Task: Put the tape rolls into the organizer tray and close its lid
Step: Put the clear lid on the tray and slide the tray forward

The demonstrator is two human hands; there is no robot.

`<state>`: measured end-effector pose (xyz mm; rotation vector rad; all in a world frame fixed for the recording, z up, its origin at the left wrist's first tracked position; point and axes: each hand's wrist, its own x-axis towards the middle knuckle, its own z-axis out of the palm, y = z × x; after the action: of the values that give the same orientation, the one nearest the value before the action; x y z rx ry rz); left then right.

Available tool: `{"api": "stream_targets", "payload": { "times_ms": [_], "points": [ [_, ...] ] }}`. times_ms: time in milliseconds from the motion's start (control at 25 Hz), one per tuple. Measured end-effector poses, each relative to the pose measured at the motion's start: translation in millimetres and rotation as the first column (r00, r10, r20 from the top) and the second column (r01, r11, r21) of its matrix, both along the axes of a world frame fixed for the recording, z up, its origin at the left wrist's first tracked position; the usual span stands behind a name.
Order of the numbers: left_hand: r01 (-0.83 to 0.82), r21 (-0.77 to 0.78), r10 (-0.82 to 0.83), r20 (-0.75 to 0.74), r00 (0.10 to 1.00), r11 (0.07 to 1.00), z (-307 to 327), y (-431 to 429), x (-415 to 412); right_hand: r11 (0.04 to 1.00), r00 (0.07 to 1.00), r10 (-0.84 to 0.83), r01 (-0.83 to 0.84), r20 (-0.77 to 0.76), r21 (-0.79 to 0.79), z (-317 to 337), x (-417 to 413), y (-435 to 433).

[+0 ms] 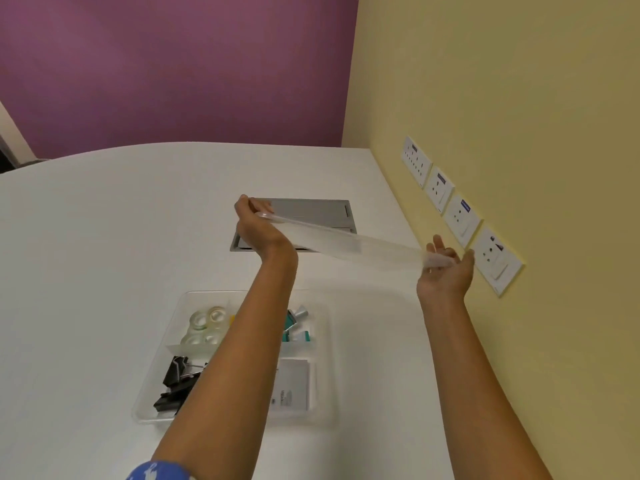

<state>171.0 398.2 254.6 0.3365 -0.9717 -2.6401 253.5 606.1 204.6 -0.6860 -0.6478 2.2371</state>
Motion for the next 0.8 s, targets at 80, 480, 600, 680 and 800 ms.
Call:
{"api": "stream_targets", "payload": {
  "times_ms": [80,480,600,680,800],
  "points": [
    [-0.003,0.109,0.013,-0.096,0.995,0.994,1,-31,-9,0.989,0.99,0.141,-0.141,-0.005,-0.043,-13,-3,-20],
    [0.231,0.301,-0.183,-0.179,0.967,0.925,-49,-186,-45,0.745,0.699,0.566,-0.661,0.437,0.094,-63,-29,-112],
    [0.422,-0.258,-0.387,0.176,0.905,0.869,-72,-224,-55,0.802,0.785,0.574,-0.596,0.233,0.03,-65,-39,-112],
    [0.614,-0.532,-0.417,0.452,0.789,0.583,-85,-236,-60,0.719,0.708,0.597,-0.68,0.377,0.141,-74,-39,-109],
    [0.704,-0.579,-0.336,0.622,0.707,0.41,-101,-231,-66,0.554,0.592,0.606,-0.794,0.532,0.251,-87,-37,-118]
  ]
}}
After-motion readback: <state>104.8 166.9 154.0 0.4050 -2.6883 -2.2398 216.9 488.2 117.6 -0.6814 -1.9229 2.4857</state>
